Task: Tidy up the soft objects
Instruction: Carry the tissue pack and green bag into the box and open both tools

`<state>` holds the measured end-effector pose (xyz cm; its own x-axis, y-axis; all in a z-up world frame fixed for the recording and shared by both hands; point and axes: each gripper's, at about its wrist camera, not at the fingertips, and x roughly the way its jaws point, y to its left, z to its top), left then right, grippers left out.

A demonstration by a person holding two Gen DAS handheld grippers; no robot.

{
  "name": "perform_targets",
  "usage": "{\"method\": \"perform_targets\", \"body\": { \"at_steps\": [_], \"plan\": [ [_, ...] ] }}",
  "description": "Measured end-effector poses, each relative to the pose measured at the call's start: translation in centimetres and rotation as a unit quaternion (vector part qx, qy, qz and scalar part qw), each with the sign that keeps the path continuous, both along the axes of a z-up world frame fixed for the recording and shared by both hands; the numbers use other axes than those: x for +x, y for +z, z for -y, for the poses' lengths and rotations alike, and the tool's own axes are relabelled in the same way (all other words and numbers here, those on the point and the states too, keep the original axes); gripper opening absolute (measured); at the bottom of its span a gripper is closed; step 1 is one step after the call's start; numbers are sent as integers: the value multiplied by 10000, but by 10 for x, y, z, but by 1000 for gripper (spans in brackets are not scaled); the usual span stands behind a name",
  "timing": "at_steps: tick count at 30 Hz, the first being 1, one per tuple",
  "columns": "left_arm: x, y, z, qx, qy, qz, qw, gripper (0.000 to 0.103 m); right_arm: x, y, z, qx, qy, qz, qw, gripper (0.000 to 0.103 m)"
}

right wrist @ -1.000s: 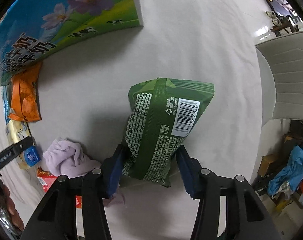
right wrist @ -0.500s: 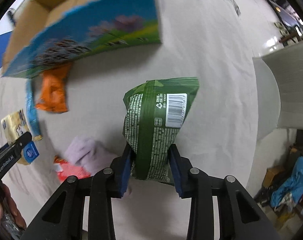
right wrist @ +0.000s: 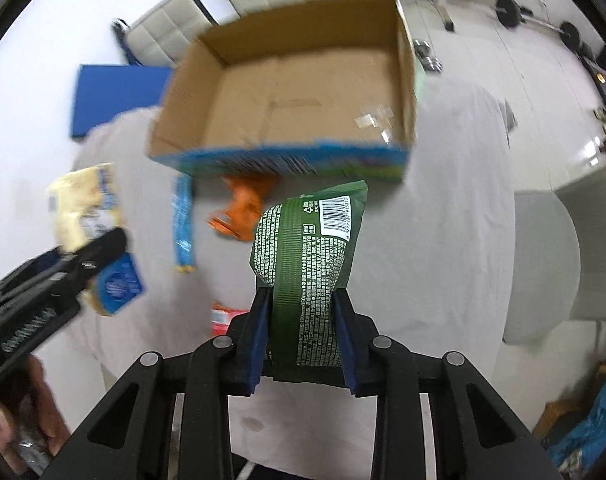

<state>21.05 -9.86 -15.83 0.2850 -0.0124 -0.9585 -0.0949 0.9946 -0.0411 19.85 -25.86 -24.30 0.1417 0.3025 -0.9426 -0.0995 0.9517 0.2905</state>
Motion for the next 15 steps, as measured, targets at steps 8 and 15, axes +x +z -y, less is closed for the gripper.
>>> {"method": "perform_targets", "body": {
  "at_steps": [8, 15],
  "plan": [
    [68, 17, -3, -317, -391, 190, 9986, 61, 51, 63, -3, -93, -122, 548, 9984, 32],
    [150, 6, -19, -539, -520, 6, 9972, 61, 130, 50, -7, -333, -525, 561, 9965, 32]
  ]
}}
